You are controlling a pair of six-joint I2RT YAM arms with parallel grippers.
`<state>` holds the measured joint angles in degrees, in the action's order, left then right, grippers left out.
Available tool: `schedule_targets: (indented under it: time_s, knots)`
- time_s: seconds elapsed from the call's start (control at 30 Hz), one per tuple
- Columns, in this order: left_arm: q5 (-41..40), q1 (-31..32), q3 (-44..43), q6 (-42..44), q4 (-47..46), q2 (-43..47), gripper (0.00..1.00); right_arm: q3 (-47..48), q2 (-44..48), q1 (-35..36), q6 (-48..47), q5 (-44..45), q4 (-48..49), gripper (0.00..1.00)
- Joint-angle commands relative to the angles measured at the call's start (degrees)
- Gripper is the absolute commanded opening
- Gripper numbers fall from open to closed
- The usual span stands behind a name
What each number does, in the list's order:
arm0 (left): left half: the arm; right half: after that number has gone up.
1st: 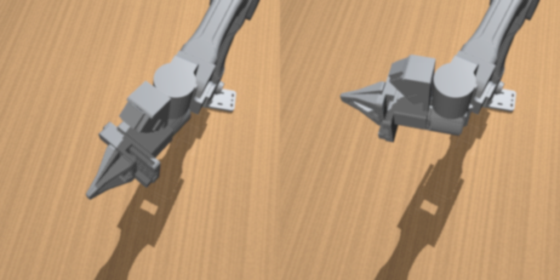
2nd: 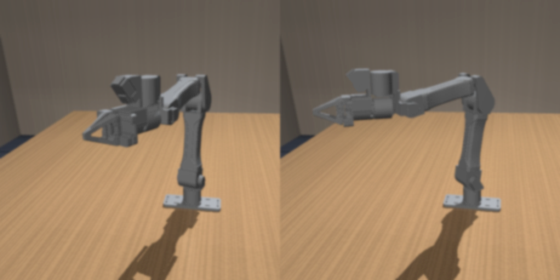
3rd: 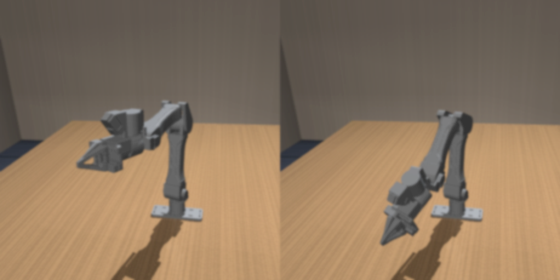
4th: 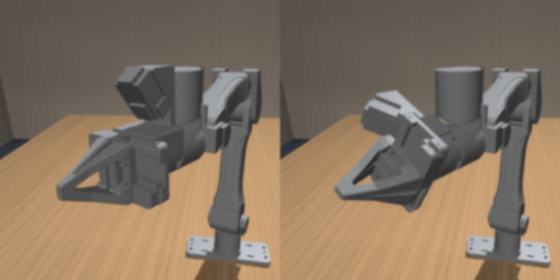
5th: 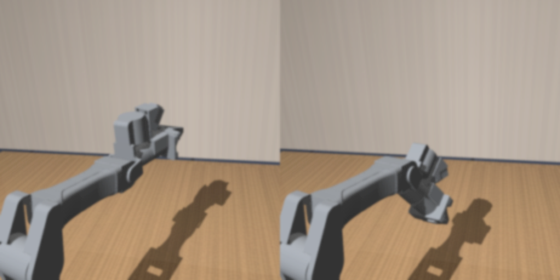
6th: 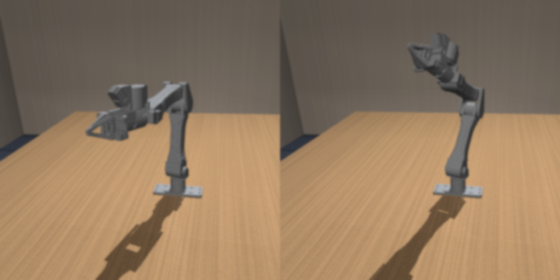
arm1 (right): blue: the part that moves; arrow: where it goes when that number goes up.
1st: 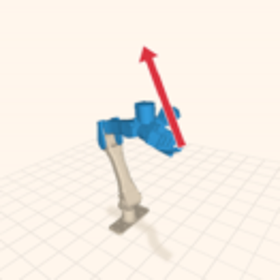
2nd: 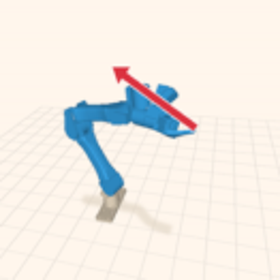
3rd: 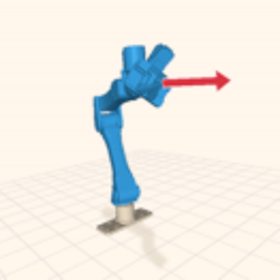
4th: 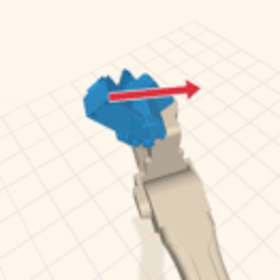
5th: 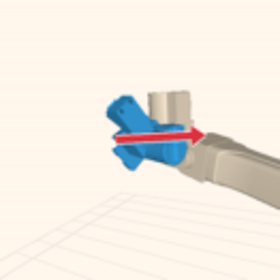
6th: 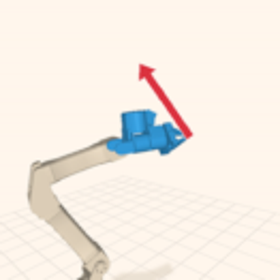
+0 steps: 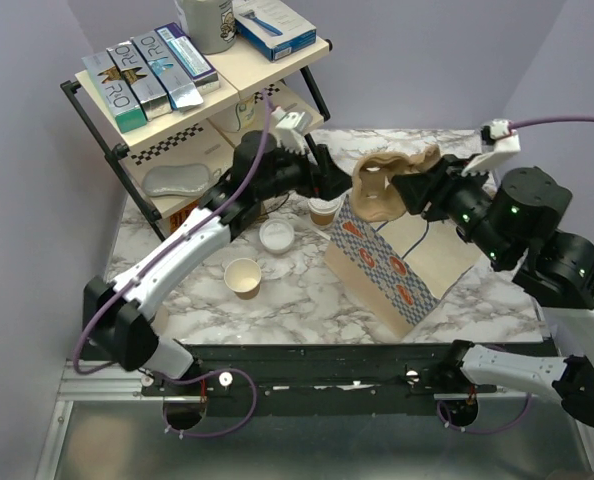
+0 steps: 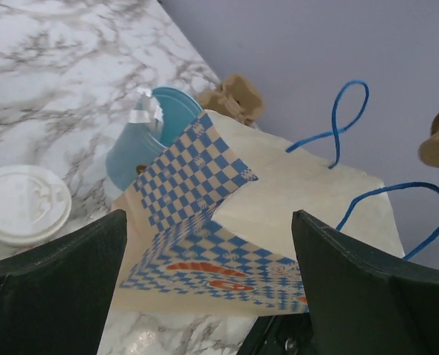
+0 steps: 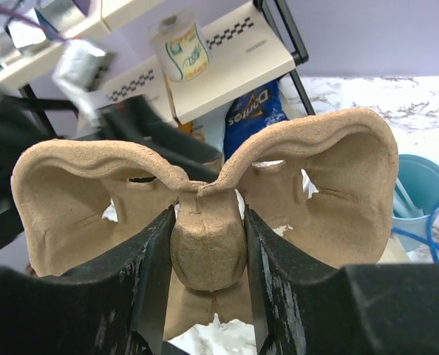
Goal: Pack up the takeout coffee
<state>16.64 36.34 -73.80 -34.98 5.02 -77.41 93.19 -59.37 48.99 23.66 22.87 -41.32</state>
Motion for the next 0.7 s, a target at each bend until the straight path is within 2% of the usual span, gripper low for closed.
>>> schedule_targets:
  time_s: [0.0,0.17,0.27,0.3,0.43,0.53,0.63,0.67]
  knots:
    - [18.1,1.8,-11.5,10.3,-2.5,-11.9,0.99,-2.3,6.4,-0.7,5.4,5.0,-1.6,0.48]
    - [16.3,6.0,-22.8,21.7,9.5,-20.0,0.99,-4.6,9.3,-0.8,6.8,6.9,-2.4,0.48]
    - [8.2,8.0,-27.2,27.0,15.7,-23.2,0.99,-4.1,9.2,-0.8,6.6,7.4,-2.4,0.49]
    - [5.0,8.4,-28.1,27.6,17.0,-24.0,0.99,-3.8,9.1,-0.7,6.6,7.4,-2.4,0.49]
    - [4.1,9.1,-28.6,29.3,20.1,-26.0,0.99,-3.7,9.0,-0.8,6.7,7.4,-2.3,0.49]
    - [-1.0,10.4,-27.1,29.4,21.4,-26.5,0.99,-3.9,9.0,-0.8,6.8,8.5,-1.9,0.49]
    - [-7.2,11.7,-26.0,27.5,23.3,-26.2,0.86,-4.3,9.4,-0.8,7.0,7.6,-1.2,0.49]
    - [-9.7,11.7,-24.7,26.6,22.9,-25.0,0.69,-4.9,9.5,-0.9,7.0,6.7,-1.1,0.49]
